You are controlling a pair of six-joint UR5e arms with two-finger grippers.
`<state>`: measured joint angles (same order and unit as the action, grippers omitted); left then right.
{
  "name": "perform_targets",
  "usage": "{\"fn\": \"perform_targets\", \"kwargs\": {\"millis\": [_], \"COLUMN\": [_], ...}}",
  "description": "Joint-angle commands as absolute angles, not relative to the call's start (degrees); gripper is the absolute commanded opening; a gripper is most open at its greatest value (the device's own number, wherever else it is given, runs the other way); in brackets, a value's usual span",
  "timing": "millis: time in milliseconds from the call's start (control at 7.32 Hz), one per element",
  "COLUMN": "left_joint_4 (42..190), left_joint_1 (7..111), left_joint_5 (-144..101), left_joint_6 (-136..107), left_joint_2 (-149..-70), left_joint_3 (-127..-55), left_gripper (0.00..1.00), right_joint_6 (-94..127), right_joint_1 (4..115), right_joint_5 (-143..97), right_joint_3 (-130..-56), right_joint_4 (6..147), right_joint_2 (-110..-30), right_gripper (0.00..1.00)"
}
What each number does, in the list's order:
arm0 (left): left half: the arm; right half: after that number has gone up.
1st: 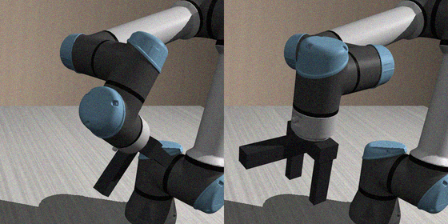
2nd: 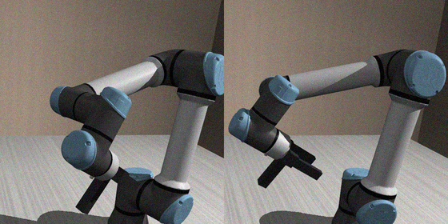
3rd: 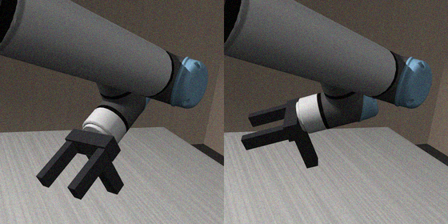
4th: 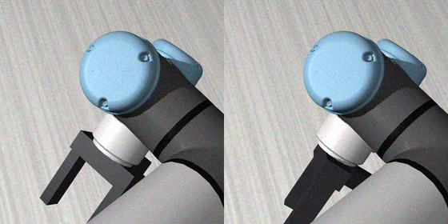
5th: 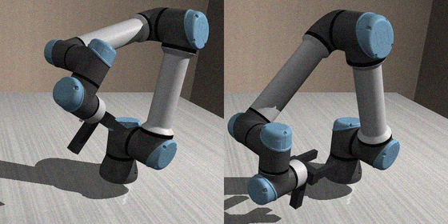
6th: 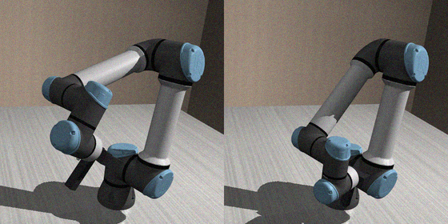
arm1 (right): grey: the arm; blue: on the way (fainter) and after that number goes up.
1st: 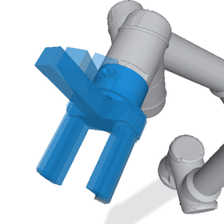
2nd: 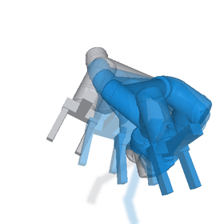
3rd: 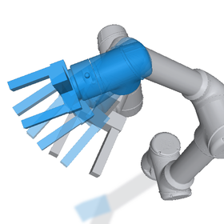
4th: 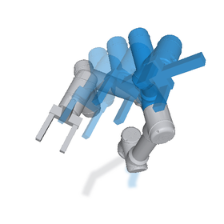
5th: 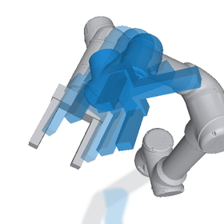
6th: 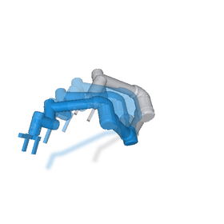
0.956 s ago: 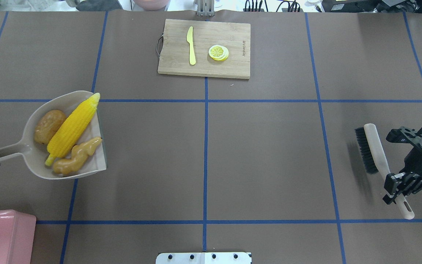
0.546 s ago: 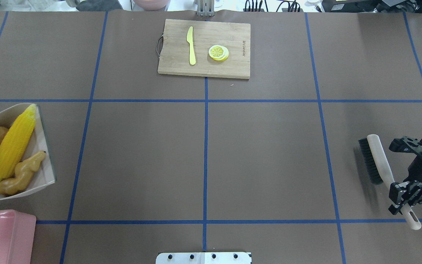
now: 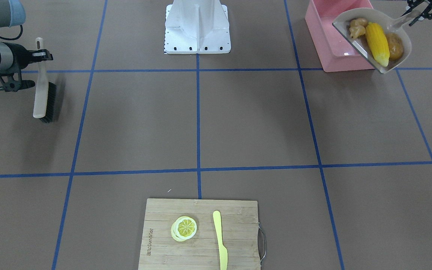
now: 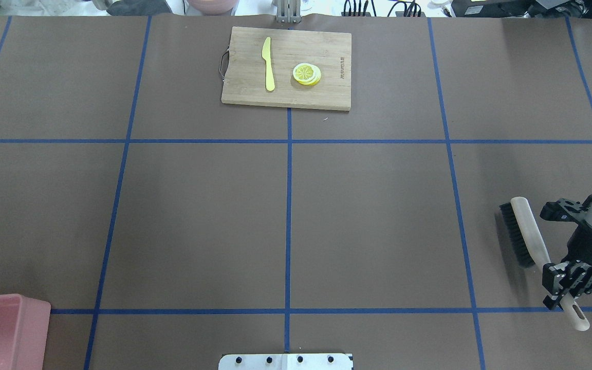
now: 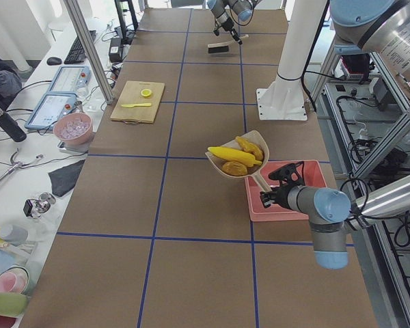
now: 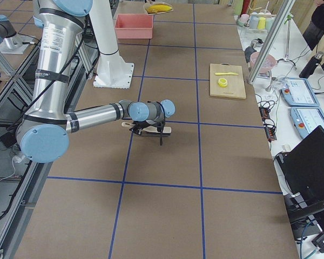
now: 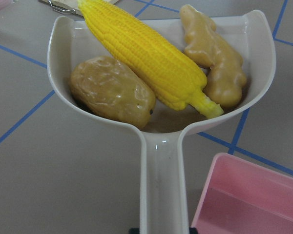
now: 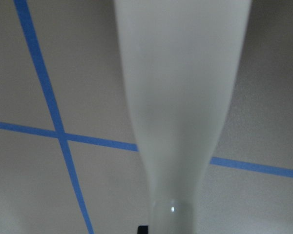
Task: Sweep and dump trash into bin
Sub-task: 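Tilt the dustpan over the pink bin with left gripper while right sets brush down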
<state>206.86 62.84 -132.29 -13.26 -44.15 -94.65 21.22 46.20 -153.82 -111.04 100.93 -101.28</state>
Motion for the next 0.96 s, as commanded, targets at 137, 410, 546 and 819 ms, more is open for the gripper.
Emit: {"fn": "perform_targets", "kwargs": {"millis": [137,410,546,819], "left_joint_4": [211.91,211.47,210.16,203.16], "left_joint_1": [68.88,69.96,69.96,70.31], "left_joint_5": [-140.49,-143.78,-144.75,-144.67], "left_joint_6": [-11.35,-10.38,-7.24,-2.4], "left_joint_2": [-36.76,-33.24,-31.05,-30.33], "left_joint_3": [-90.09,-89.91,-89.83,-91.48], "left_gripper": [0.14,0.14,0.14,0.14], "right_joint_6": [21.27,21.44,21.62,23.11], "right_joint_1": [45.53,45.09,44.91,44.74], "right_joint_5": [-153.54,-153.54,-153.54,-153.63], "right_joint_3": [-109.17,-107.76,-107.84,-107.84], "right_joint_4": [100.99,100.99,100.99,100.99], "right_joint_2": [-99.94,-98.44,-97.92,-97.47], "right_gripper": [0.0,0.0,0.0,0.31]}}
